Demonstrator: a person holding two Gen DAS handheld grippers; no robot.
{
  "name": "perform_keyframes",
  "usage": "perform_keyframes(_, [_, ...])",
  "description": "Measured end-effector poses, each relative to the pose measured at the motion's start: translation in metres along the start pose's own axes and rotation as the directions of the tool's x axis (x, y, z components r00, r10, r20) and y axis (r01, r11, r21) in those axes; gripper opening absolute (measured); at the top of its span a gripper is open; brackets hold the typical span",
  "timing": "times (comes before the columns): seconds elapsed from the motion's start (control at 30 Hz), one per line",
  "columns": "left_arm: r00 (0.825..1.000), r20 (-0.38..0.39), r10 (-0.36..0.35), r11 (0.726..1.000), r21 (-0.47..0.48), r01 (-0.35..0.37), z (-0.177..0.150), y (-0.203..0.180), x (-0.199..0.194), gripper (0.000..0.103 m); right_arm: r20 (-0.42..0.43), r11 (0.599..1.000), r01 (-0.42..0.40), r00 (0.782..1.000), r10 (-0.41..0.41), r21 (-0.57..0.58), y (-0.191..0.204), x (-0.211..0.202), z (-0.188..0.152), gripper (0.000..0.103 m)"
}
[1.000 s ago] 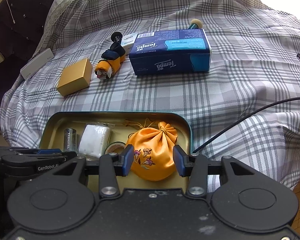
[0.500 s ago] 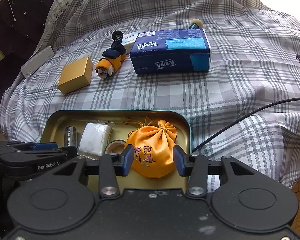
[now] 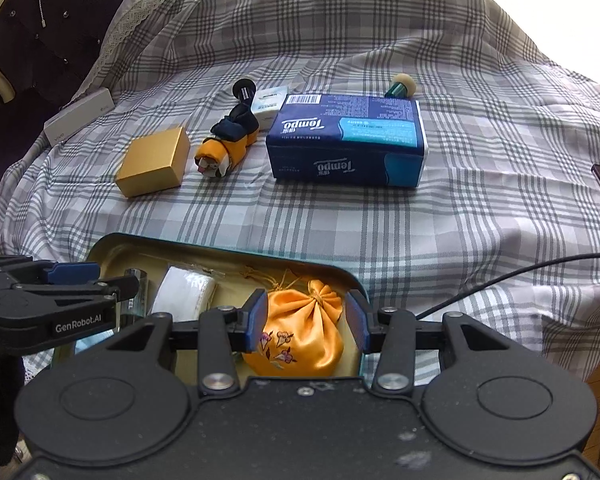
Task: Organize soft objects
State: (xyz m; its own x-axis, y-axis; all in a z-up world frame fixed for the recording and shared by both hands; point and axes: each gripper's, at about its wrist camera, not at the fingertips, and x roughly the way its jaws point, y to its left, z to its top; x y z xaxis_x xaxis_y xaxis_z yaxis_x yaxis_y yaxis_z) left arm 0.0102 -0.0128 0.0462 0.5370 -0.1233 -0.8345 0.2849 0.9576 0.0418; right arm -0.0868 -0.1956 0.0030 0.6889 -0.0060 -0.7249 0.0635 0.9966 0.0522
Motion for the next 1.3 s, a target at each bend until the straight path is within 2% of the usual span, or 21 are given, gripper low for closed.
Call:
perform_keyframes(0.23, [0.999,0.05,0.014,1.0,-0.01,-0.014,0.021,0.008,-0.004,0.045,0.065,1.0,0.004,0.998,-0.004,-0.004,-0.011,-0.003,0.044,0.043])
perform_keyframes(0.47, [0.996,0.085,0.035,0.998,-0.047,-0.031,0.048,0.022,0.0,0.045,0.082,1.0,-0.014,0.997,0.012,0.028,-0.025,0.01,0.088,0.043])
perform_keyframes(0.7, [0.997,0.073,0.039,0.996,-0.086,-0.032,0.07,0.033,0.016,0.045,0.092,0.995,-0.02,0.996,0.011,0.097,-0.041,0.038,0.125,0.044])
perform_keyframes(0.9, [0.998,0.052,0.039,0.993,-0.115,-0.033,0.078,0.043,0.03,0.045,0.093,0.982,-0.079,0.994,0.064,0.171,-0.053,0.071,0.161,0.044])
perform_keyframes(1.1, [0.999,0.021,0.035,0.991,-0.133,-0.032,0.081,0.05,0.043,0.045,0.11,0.989,-0.088,0.991,0.075,0.116,-0.037,0.105,0.196,0.044])
perform_keyframes(1.3, [0.999,0.004,0.034,0.988,-0.15,-0.033,0.081,0.059,0.051,0.045,0.078,0.992,-0.11,0.992,0.104,0.069,-0.011,0.146,0.224,0.044])
